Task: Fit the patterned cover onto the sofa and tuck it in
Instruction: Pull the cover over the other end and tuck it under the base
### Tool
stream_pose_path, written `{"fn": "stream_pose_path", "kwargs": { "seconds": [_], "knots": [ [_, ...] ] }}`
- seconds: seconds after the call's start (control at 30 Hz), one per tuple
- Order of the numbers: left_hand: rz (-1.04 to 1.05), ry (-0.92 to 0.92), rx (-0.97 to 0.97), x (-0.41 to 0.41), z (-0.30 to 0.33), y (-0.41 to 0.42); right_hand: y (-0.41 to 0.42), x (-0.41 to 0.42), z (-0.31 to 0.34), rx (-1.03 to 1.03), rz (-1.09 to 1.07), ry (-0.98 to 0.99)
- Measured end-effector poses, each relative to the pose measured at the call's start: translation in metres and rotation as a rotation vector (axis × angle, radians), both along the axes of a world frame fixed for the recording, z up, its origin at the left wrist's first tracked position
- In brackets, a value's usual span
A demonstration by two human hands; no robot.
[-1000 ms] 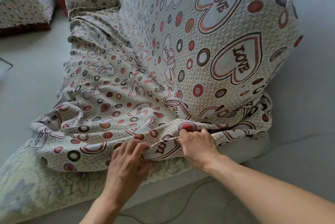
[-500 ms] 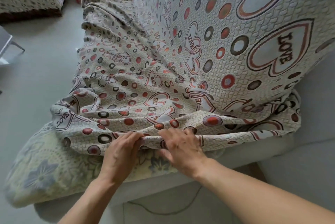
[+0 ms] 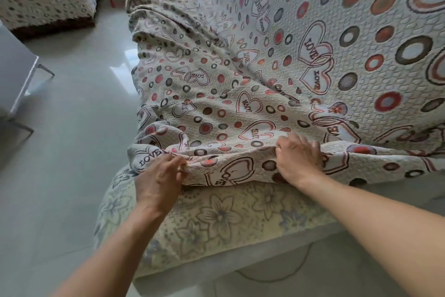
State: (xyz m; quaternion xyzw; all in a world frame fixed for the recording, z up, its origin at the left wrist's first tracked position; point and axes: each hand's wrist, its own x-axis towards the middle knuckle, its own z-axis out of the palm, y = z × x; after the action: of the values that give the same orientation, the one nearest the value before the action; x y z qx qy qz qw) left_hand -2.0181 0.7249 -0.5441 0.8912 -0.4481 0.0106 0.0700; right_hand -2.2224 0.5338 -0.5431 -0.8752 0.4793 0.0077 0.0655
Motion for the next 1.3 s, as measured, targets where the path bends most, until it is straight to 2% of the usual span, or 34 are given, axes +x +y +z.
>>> {"fn": "stream_pose_path", "kwargs": {
  "seconds": [0.07, 0.1, 0.17, 0.23, 0.27, 0.37, 0.43, 0.5, 0.7, 0.87, 0.97, 1.07, 1.13, 1.2, 1.23, 1.3],
  "knots": [
    [0.094, 0.065, -0.079, 0.005, 0.004, -0.009, 0.011, 0.009, -0.003, -0.144, 0.165, -0.071],
    [0.097, 0.092, -0.141, 0.008, 0.003, -0.014, 0.019, 0.015, -0.002, -0.170, 0.257, -0.173],
    [0.038, 0.245, -0.297, 0.016, -0.002, -0.027, 0.035, 0.032, 0.004, -0.131, 0.410, -0.338],
    [-0.073, 0.519, -0.305, 0.027, -0.005, -0.037, 0.048, 0.049, 0.004, -0.045, 0.473, -0.305],
    [-0.129, 0.558, -0.238, 0.033, -0.006, -0.040, 0.051, 0.056, -0.003, 0.002, 0.453, -0.207],
    [-0.144, 0.476, -0.108, 0.051, -0.014, -0.039, 0.043, 0.068, -0.022, 0.220, 0.259, 0.132],
    [-0.108, 0.491, -0.080, 0.063, -0.022, -0.033, 0.037, 0.071, -0.025, 0.327, 0.152, 0.233],
    [-0.098, 0.513, -0.035, 0.073, -0.030, -0.025, 0.032, 0.076, -0.027, 0.316, 0.136, 0.269],
    [-0.058, 0.626, -0.006, 0.089, -0.045, -0.019, 0.021, 0.099, -0.027, 0.226, 0.124, 0.267],
    [-0.022, 0.620, -0.073, 0.103, -0.051, -0.040, 0.001, 0.125, -0.036, 0.219, 0.061, 0.032],
    [0.140, 0.615, -0.192, 0.113, -0.057, -0.060, -0.012, 0.147, -0.046, 0.254, 0.042, -0.019],
    [0.258, 0.643, -0.170, 0.120, -0.074, -0.083, -0.019, 0.165, -0.060, 0.292, -0.015, -0.072],
    [0.257, 0.553, -0.077, 0.124, -0.087, -0.095, -0.025, 0.172, -0.070, 0.291, 0.005, -0.052],
    [0.248, 0.385, 0.014, 0.131, -0.094, -0.098, -0.029, 0.177, -0.075, 0.320, 0.014, 0.024],
    [0.261, 0.368, 0.026, 0.135, -0.095, -0.098, -0.032, 0.180, -0.079, 0.337, 0.011, 0.069],
    [0.278, 0.486, -0.027, 0.145, -0.097, -0.090, -0.031, 0.185, -0.086, 0.362, 0.003, 0.122]
  ]
}}
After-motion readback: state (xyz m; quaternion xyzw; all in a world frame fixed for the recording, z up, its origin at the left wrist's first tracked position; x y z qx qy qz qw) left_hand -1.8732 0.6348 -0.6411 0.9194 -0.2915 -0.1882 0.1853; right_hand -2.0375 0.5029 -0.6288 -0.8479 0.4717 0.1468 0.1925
